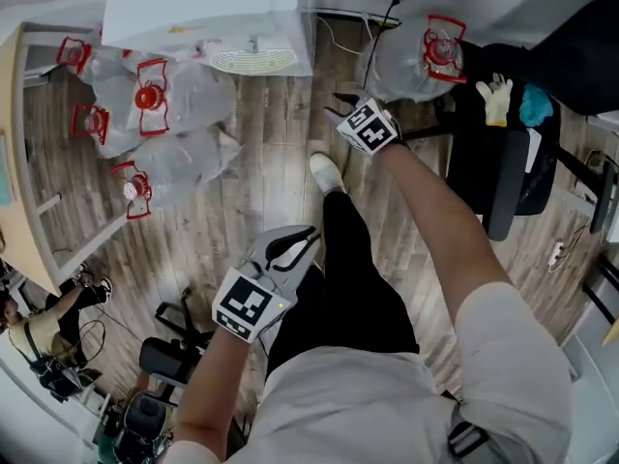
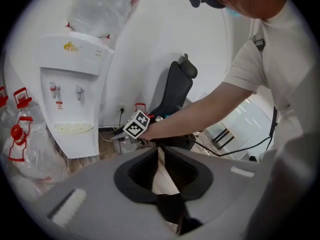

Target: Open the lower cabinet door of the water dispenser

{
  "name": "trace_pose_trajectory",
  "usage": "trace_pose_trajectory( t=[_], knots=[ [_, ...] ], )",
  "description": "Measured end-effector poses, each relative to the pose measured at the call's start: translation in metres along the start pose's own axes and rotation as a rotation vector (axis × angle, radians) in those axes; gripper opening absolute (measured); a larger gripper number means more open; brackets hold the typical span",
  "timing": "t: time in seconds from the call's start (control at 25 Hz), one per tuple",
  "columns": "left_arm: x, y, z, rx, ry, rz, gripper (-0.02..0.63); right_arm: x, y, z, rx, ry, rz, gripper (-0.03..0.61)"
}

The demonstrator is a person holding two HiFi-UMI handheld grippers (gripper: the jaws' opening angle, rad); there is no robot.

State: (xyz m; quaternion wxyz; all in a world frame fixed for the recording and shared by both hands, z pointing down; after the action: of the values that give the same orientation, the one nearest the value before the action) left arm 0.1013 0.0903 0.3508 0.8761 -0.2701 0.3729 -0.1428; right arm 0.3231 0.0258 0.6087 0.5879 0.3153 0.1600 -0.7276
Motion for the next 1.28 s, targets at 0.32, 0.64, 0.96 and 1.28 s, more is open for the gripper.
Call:
trace_pose_trajectory(
  t=[0.32,0.64,0.96,1.28],
  knots=[
    [0.000,-0.041,0.029,-0.021,-0.005,-0.017,0.061,-0.001,0.064,0.089,-0.016,-0.024,-0.031,0.153],
    [0.001,-0.058,0.035,-0.017,-0.026,-0.081,0.061,0.003,0.098,0.140,-0.040,-0.051,-0.064,0.163],
    [-0.005,-0.064,0.029,-0.021,-0.003,-0.099,0.061,0.013,0.103,0.152,-0.031,-0.078,-0.127,0.176],
    [-0.015,-0.069,0.008,0.009,0.038,-0.126,0.061,0.014,0.095,0.152,-0.110,-0.082,-0.078,0.173]
  ],
)
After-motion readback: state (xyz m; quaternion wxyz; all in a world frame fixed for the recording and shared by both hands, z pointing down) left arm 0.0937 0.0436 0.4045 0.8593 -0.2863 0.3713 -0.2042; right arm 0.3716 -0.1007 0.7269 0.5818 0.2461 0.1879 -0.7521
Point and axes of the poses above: the fingertips, and each gripper's own axes: z forward along the fingers, y to its right, x out of its top, the point moved 6 cm from there along -z, backward along the fingers, and after that the axes turned 8 degrees about -z, right-handed, at the moved point
